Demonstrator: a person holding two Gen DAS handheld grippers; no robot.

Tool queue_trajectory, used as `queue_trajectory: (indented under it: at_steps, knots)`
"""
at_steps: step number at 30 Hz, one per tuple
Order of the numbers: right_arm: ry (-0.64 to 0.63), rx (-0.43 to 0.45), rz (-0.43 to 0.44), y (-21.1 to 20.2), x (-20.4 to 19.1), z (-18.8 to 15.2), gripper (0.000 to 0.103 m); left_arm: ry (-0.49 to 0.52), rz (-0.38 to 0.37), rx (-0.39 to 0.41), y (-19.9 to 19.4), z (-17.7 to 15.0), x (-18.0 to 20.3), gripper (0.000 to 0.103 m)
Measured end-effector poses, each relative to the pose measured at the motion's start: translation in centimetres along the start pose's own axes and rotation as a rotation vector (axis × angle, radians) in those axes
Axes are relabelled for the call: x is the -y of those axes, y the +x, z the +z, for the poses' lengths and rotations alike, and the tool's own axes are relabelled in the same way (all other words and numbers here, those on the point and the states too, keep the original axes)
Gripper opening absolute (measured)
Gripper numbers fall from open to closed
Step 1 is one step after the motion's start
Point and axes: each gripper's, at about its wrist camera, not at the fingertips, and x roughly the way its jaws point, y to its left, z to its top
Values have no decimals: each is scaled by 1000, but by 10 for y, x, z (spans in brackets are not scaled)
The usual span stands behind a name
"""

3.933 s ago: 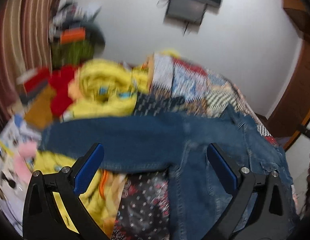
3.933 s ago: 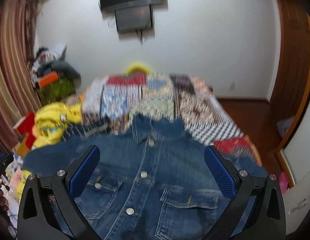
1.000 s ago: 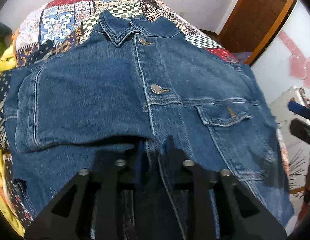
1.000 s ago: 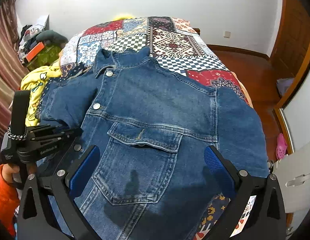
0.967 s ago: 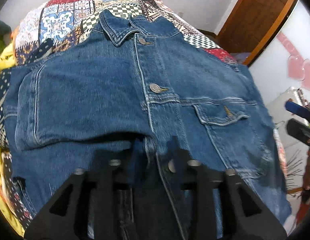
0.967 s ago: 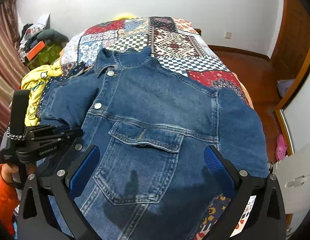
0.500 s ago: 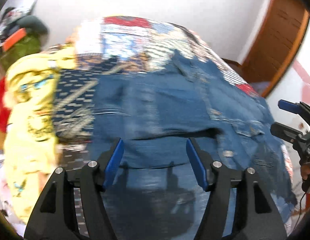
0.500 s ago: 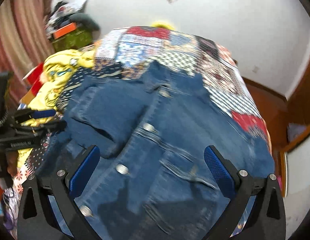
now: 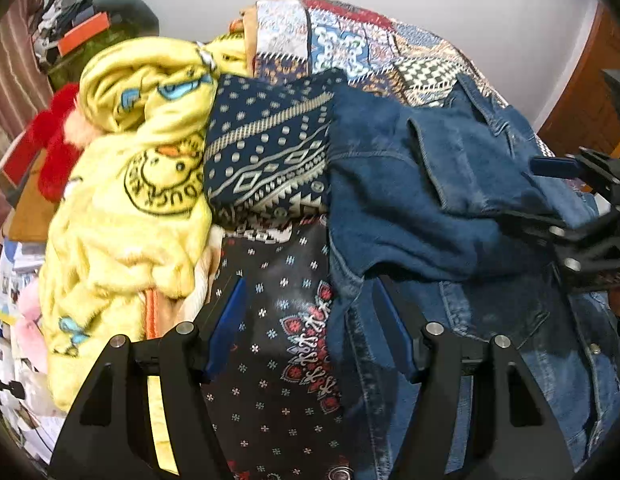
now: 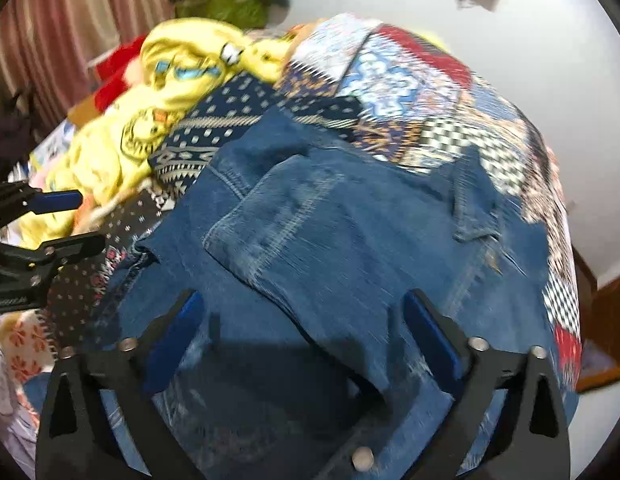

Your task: Fold large clothes

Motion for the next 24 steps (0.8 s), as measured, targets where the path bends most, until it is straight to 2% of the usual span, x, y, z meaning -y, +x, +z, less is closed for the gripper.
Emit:
queue_trajectory:
  at_steps: [1,5,7,9,13,15,18,20,24]
  knots:
    - [-23,-20,13,8,-4,2,81,-3,-3,-6,3,-1,-1,64]
    - [-68,-77,27,36,-12,7,73,-11,-12,-27,15,-4,-1,64]
    - [-85,-74,8,44,-14,8,56,-18,-17,-35,20,-4,-2,64]
    - [-90,-65,23,47,-14,9,47,-28,-32,-47,25,-4,-3,64]
    - [-82,-30,60,40,-15,9,18,-35,-42,-90,38,-5,1,64]
    - [-67,-3,61,32,-15,11,12,-30,-43,-106,45,-5,6,64]
    - [-4,59,72,10,0,16,12,-10,-5,-100,52,-3,13,64]
    - [34,106,59,-8,12,18,12,-12,28,-89,55,1,13,64]
    - [134,214,13,-57,51,17,11,-46,47,-84,59,8,8,64]
